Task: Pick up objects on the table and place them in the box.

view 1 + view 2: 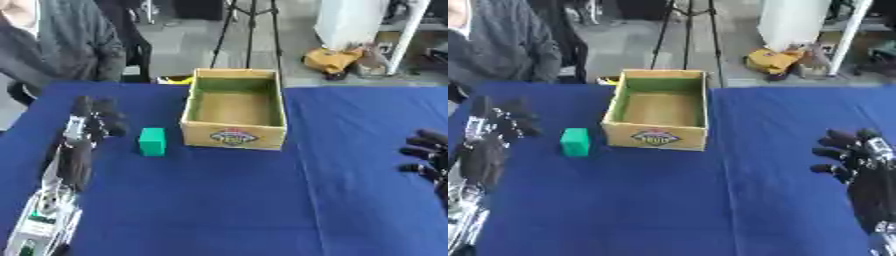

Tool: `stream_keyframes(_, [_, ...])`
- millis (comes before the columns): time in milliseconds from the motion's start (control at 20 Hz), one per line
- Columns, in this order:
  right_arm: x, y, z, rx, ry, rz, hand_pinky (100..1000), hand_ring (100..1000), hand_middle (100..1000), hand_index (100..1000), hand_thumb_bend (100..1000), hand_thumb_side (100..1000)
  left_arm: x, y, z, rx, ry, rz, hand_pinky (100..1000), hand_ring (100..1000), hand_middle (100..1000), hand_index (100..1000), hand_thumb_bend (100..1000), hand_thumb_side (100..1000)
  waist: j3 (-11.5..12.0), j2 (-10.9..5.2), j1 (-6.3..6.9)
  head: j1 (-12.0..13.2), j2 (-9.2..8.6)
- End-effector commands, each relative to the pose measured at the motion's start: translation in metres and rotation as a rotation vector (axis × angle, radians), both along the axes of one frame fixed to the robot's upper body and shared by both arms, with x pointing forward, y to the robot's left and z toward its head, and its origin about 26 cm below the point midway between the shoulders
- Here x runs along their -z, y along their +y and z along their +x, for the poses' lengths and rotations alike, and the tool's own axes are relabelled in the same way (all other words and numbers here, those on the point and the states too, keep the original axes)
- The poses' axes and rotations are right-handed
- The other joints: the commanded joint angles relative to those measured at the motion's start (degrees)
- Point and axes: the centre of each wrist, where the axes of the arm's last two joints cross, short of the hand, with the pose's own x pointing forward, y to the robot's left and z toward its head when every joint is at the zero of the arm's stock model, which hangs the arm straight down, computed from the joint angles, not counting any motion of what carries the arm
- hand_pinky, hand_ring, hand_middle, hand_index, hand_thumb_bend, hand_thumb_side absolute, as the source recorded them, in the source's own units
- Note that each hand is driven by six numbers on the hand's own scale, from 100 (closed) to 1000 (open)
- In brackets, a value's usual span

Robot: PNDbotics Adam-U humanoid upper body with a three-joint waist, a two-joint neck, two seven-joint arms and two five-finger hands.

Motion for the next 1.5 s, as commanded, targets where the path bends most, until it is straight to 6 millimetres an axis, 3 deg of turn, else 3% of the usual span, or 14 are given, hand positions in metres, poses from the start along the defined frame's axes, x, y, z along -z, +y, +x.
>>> stream_keyframes(50, [-0.011, -0.003, 0.000, 0.004, -0.037, -0.007, 578, 733, 701, 809, 100, 1000, -0.012, 0.004, -0.001, -0.002, -0.037, 0.021, 629, 551, 578, 786, 595, 926, 0.0, -0.60, -0.03, 0.0, -0.24])
stream_keyframes(500, [-0.011, -0.004, 0.000, 0.004, -0.035, -0.009, 579, 733, 701, 809, 100, 1000, -0.014, 0.006, 0.000, 0.001, -0.038, 0.047, 632, 552, 581, 788, 630, 876, 0.0, -0.64, 0.03, 0.1, -0.48])
stream_keyframes(650, [-0.011, -0.004, -0.001, 0.003, -0.033, -0.013, 578, 733, 701, 809, 100, 1000, -0.022, 0.012, 0.002, 0.004, -0.042, 0.120, 637, 556, 589, 793, 736, 745, -0.1, -0.73, 0.07, 0.0, -0.46])
stream_keyframes(950, [-0.009, -0.006, -0.002, 0.001, -0.023, -0.027, 579, 733, 701, 810, 100, 1000, -0.044, 0.038, 0.019, 0.002, 0.013, 0.357, 662, 595, 633, 795, 645, 541, -0.1, -1.47, 0.52, -0.1, -0.22])
stream_keyframes(1500, [-0.006, -0.006, -0.003, -0.020, -0.009, -0.048, 578, 734, 701, 810, 100, 1000, -0.091, 0.061, 0.073, 0.020, 0.261, 0.840, 690, 679, 694, 811, 425, 376, -1.3, -2.13, 1.18, 0.6, 0.39])
